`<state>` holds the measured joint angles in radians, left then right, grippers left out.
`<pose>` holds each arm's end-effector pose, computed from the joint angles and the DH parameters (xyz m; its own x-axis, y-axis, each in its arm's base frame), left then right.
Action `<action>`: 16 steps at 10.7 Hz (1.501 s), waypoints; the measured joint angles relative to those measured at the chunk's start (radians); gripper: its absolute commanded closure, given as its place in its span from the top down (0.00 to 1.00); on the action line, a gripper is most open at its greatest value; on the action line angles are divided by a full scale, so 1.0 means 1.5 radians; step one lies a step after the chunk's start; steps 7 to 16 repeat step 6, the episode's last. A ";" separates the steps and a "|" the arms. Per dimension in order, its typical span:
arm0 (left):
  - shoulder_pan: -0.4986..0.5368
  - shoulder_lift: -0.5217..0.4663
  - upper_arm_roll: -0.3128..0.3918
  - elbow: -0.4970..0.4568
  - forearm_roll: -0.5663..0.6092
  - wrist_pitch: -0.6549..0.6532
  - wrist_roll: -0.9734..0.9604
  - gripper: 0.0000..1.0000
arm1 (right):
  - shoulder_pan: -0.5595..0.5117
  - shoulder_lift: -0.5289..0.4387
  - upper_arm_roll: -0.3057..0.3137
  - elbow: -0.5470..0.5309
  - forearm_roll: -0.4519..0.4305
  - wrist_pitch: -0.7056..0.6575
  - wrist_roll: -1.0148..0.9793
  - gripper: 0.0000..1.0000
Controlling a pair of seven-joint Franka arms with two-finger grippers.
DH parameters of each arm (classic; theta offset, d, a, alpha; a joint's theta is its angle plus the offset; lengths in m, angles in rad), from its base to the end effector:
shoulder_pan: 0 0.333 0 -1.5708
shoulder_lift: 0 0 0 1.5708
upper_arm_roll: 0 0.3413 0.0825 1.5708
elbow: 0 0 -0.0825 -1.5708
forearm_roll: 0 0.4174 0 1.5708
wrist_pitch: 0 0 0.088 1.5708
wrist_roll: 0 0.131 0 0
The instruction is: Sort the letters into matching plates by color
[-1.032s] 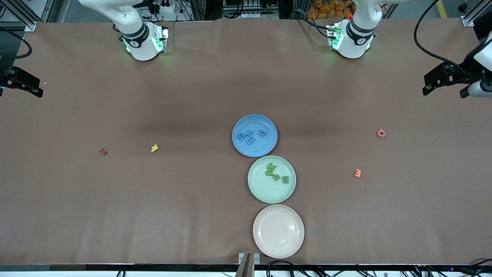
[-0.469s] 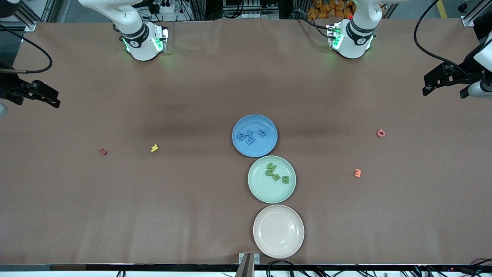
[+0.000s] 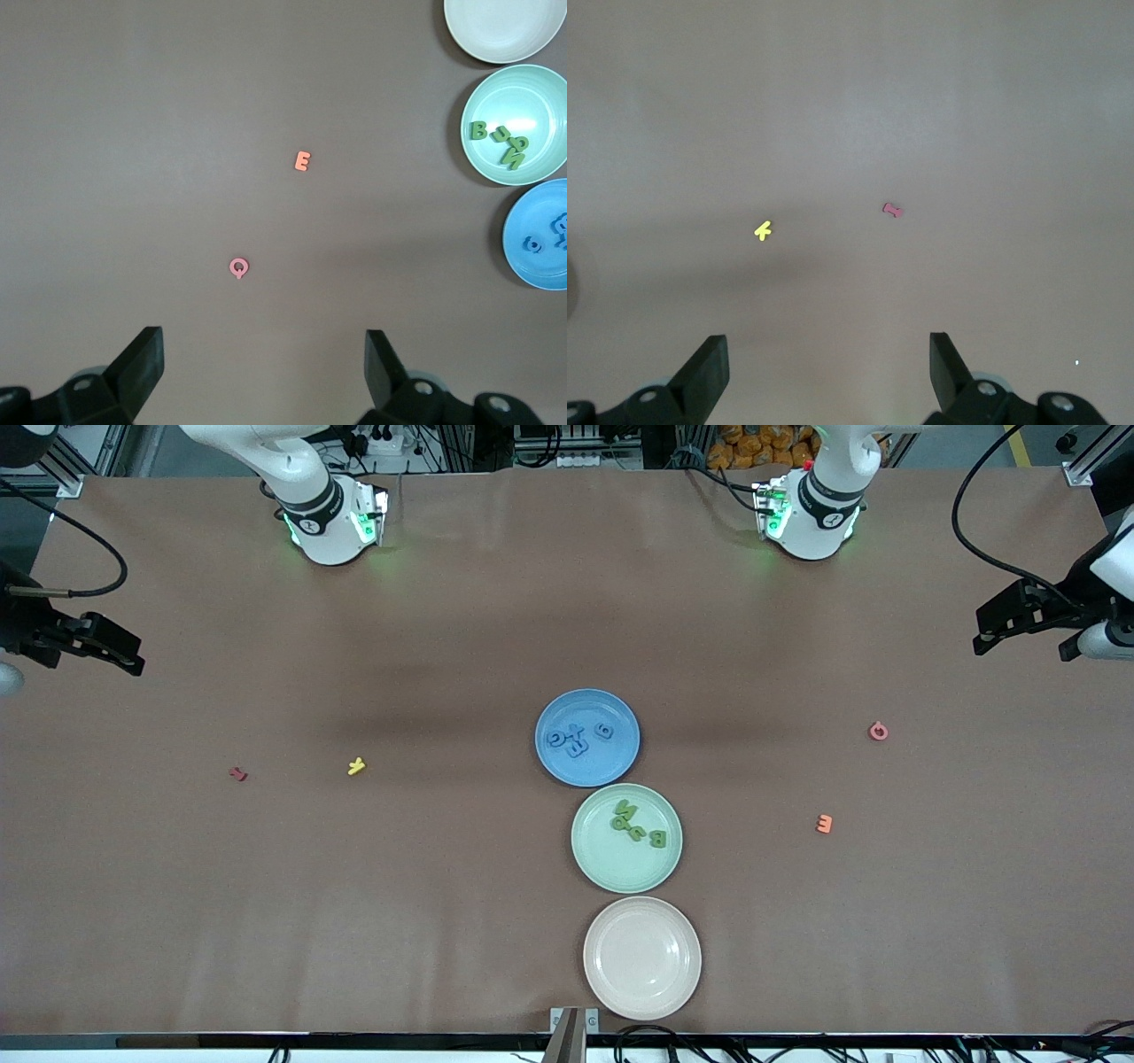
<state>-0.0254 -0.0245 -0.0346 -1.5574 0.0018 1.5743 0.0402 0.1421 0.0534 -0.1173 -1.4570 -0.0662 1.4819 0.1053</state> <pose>0.5804 -0.0349 0.6472 0.9941 -0.1000 0.0412 -0.0999 -0.9950 -0.0043 0.5964 0.0077 0.6441 0.9961 -0.0860 -0.0201 -0.0843 -0.9936 0.0748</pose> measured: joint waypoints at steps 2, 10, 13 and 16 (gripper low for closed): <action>0.000 0.000 0.000 0.000 0.000 0.005 0.000 1.00 | 0.000 0.000 0.000 0.000 0.000 0.000 0.000 1.00; 0.000 0.000 0.000 0.000 0.000 0.006 0.000 1.00 | 0.000 0.000 0.000 0.000 0.000 0.001 0.000 1.00; 0.000 0.000 0.000 0.000 0.000 0.006 0.000 1.00 | 0.000 0.000 0.000 0.000 0.000 0.001 0.000 1.00; 0.000 0.000 0.000 0.000 0.000 0.006 0.000 1.00 | 0.000 0.000 0.000 0.000 0.000 0.001 0.000 1.00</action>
